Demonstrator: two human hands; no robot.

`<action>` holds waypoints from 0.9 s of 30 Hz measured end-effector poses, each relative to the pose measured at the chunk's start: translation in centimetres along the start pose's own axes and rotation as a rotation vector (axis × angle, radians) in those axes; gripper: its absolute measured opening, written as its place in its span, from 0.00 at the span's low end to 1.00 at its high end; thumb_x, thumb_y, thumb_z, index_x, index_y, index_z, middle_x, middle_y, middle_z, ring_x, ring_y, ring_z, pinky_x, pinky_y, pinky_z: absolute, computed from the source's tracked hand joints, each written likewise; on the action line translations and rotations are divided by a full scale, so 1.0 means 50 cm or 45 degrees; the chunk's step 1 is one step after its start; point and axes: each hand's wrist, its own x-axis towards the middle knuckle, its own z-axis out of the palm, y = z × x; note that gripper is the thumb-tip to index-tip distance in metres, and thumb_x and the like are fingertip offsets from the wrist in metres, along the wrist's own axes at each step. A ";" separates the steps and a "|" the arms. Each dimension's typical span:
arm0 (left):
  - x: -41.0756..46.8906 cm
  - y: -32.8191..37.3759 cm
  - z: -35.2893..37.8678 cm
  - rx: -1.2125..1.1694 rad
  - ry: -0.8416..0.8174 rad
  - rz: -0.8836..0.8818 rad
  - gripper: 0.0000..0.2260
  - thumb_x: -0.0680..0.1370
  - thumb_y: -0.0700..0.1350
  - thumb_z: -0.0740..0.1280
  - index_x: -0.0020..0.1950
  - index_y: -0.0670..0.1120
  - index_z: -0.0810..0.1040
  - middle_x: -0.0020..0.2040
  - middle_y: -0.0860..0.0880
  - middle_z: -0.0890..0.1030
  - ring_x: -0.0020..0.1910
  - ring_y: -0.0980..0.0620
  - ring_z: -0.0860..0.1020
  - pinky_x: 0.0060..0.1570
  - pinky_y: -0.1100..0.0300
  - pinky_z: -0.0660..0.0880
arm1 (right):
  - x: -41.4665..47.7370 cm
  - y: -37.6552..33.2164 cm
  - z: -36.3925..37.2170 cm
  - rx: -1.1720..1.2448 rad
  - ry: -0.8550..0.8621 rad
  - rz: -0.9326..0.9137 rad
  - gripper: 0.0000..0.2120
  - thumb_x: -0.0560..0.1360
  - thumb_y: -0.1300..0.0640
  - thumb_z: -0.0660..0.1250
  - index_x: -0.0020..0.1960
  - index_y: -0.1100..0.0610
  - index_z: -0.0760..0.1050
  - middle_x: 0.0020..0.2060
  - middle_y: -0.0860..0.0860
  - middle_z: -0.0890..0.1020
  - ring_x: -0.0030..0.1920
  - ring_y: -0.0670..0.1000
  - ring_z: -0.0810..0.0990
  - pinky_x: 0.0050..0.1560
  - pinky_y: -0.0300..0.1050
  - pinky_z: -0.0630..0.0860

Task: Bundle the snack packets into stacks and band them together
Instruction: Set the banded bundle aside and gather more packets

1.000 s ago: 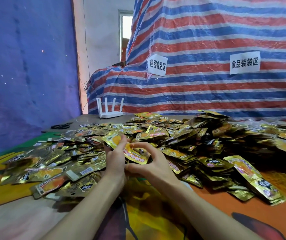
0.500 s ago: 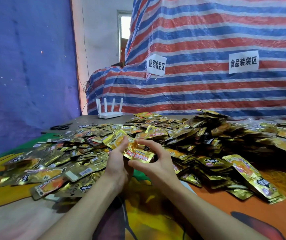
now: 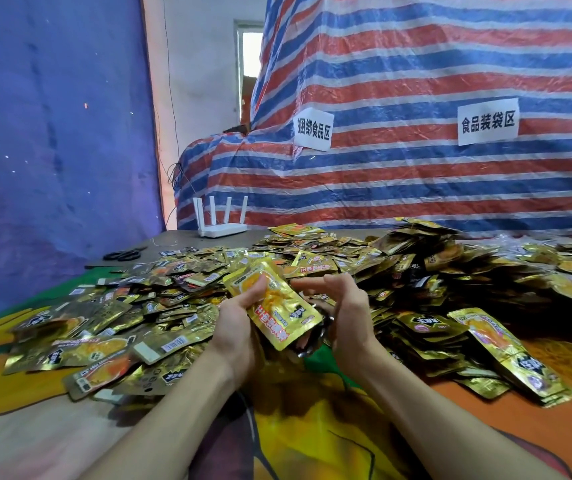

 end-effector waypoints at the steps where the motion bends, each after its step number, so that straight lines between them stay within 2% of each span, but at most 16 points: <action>1: 0.000 -0.002 0.000 0.011 0.002 -0.002 0.22 0.75 0.56 0.65 0.54 0.39 0.86 0.58 0.36 0.83 0.55 0.36 0.83 0.59 0.39 0.77 | 0.002 -0.003 -0.006 -0.026 0.053 0.003 0.17 0.67 0.50 0.61 0.36 0.58 0.85 0.43 0.58 0.87 0.42 0.54 0.85 0.44 0.50 0.81; 3: -0.001 -0.007 -0.001 0.016 -0.012 0.029 0.21 0.77 0.54 0.63 0.57 0.39 0.85 0.61 0.36 0.82 0.61 0.36 0.81 0.66 0.38 0.73 | 0.004 -0.008 -0.015 -0.052 0.073 0.026 0.09 0.66 0.52 0.66 0.35 0.58 0.80 0.36 0.57 0.85 0.35 0.51 0.82 0.33 0.45 0.78; 4: -0.001 -0.006 -0.001 -0.005 -0.011 0.047 0.20 0.77 0.52 0.63 0.56 0.39 0.85 0.60 0.36 0.82 0.59 0.37 0.82 0.64 0.38 0.75 | 0.006 -0.007 -0.018 -0.102 0.036 0.030 0.09 0.67 0.53 0.71 0.39 0.59 0.78 0.36 0.56 0.84 0.35 0.50 0.82 0.33 0.45 0.79; 6: -0.002 -0.003 0.000 -0.081 0.012 0.088 0.17 0.74 0.49 0.66 0.52 0.39 0.87 0.55 0.37 0.84 0.50 0.38 0.85 0.51 0.43 0.82 | 0.004 -0.001 -0.013 -0.328 -0.078 0.098 0.12 0.73 0.52 0.76 0.50 0.57 0.78 0.43 0.54 0.86 0.42 0.48 0.85 0.41 0.47 0.82; 7: -0.001 -0.001 0.001 -0.121 0.042 0.111 0.15 0.72 0.47 0.67 0.50 0.38 0.86 0.51 0.38 0.85 0.45 0.40 0.85 0.45 0.46 0.83 | 0.000 0.002 -0.005 -0.442 -0.137 0.136 0.11 0.77 0.53 0.73 0.55 0.56 0.78 0.46 0.53 0.86 0.45 0.46 0.85 0.44 0.46 0.83; 9: 0.000 0.001 0.002 -0.171 0.108 0.157 0.10 0.72 0.45 0.68 0.47 0.40 0.84 0.44 0.41 0.84 0.39 0.43 0.85 0.41 0.49 0.82 | -0.010 0.012 0.013 -0.547 -0.264 0.195 0.10 0.82 0.55 0.65 0.63 0.54 0.75 0.50 0.52 0.84 0.45 0.43 0.84 0.41 0.42 0.81; 11: 0.000 0.004 0.004 -0.194 0.185 0.252 0.07 0.77 0.43 0.68 0.46 0.43 0.85 0.40 0.45 0.83 0.36 0.47 0.84 0.35 0.52 0.82 | -0.018 0.025 0.031 -0.516 -0.366 0.241 0.15 0.84 0.56 0.61 0.70 0.53 0.70 0.54 0.51 0.83 0.50 0.47 0.85 0.47 0.46 0.83; 12: -0.001 0.007 0.006 -0.200 0.236 0.307 0.08 0.79 0.44 0.67 0.52 0.44 0.86 0.42 0.45 0.83 0.37 0.49 0.83 0.33 0.54 0.81 | -0.020 0.028 0.038 -0.509 -0.395 0.258 0.16 0.84 0.55 0.62 0.72 0.53 0.69 0.55 0.52 0.82 0.54 0.51 0.85 0.52 0.49 0.83; 14: -0.004 0.012 0.015 -0.171 0.341 0.401 0.20 0.77 0.49 0.70 0.66 0.41 0.79 0.49 0.43 0.82 0.42 0.48 0.83 0.33 0.55 0.80 | -0.022 0.029 0.045 -0.485 -0.436 0.286 0.15 0.83 0.56 0.64 0.70 0.54 0.71 0.55 0.52 0.84 0.53 0.52 0.85 0.54 0.52 0.82; 16: -0.004 0.009 0.021 -0.112 0.402 0.423 0.30 0.71 0.57 0.71 0.66 0.38 0.78 0.52 0.43 0.83 0.43 0.47 0.84 0.34 0.54 0.81 | -0.022 0.021 0.041 -0.435 -0.460 0.303 0.10 0.82 0.59 0.66 0.63 0.55 0.76 0.47 0.50 0.86 0.45 0.50 0.85 0.47 0.48 0.82; 18: -0.006 0.005 0.024 -0.071 0.427 0.395 0.34 0.69 0.62 0.71 0.66 0.38 0.78 0.55 0.42 0.85 0.46 0.45 0.85 0.38 0.51 0.82 | -0.023 0.011 0.034 -0.436 -0.424 0.306 0.08 0.78 0.58 0.71 0.57 0.57 0.78 0.42 0.49 0.86 0.41 0.50 0.85 0.41 0.47 0.81; 20: -0.007 0.003 0.023 -0.039 0.447 0.309 0.44 0.66 0.66 0.73 0.73 0.41 0.71 0.60 0.39 0.82 0.55 0.41 0.83 0.49 0.44 0.82 | -0.023 0.005 0.026 -0.434 -0.366 0.314 0.12 0.73 0.56 0.77 0.52 0.58 0.77 0.42 0.52 0.86 0.41 0.53 0.87 0.41 0.50 0.83; 22: -0.007 -0.001 0.022 0.022 0.452 0.251 0.50 0.61 0.68 0.76 0.77 0.46 0.66 0.65 0.39 0.79 0.60 0.37 0.80 0.58 0.38 0.78 | -0.022 0.001 0.022 -0.365 -0.349 0.356 0.18 0.69 0.57 0.79 0.55 0.59 0.77 0.47 0.56 0.87 0.46 0.58 0.87 0.45 0.55 0.84; 24: -0.007 -0.005 0.017 0.014 0.385 0.246 0.40 0.63 0.64 0.78 0.71 0.48 0.76 0.58 0.40 0.83 0.53 0.40 0.84 0.51 0.40 0.81 | -0.020 -0.006 0.025 -0.327 -0.379 0.406 0.24 0.66 0.58 0.79 0.60 0.57 0.78 0.51 0.57 0.87 0.51 0.60 0.87 0.50 0.59 0.84; 26: -0.010 -0.006 0.019 -0.077 0.201 0.267 0.20 0.67 0.61 0.73 0.52 0.51 0.87 0.47 0.43 0.86 0.41 0.45 0.85 0.39 0.50 0.82 | -0.016 -0.017 0.023 -0.388 -0.415 0.391 0.25 0.63 0.58 0.78 0.60 0.54 0.80 0.52 0.55 0.87 0.53 0.57 0.86 0.54 0.59 0.83; 27: -0.009 -0.006 0.018 -0.120 0.153 0.294 0.16 0.69 0.60 0.71 0.48 0.51 0.88 0.46 0.43 0.86 0.40 0.45 0.85 0.38 0.51 0.81 | -0.015 -0.024 0.020 -0.421 -0.423 0.372 0.25 0.62 0.57 0.78 0.60 0.51 0.81 0.51 0.53 0.87 0.52 0.56 0.87 0.54 0.57 0.83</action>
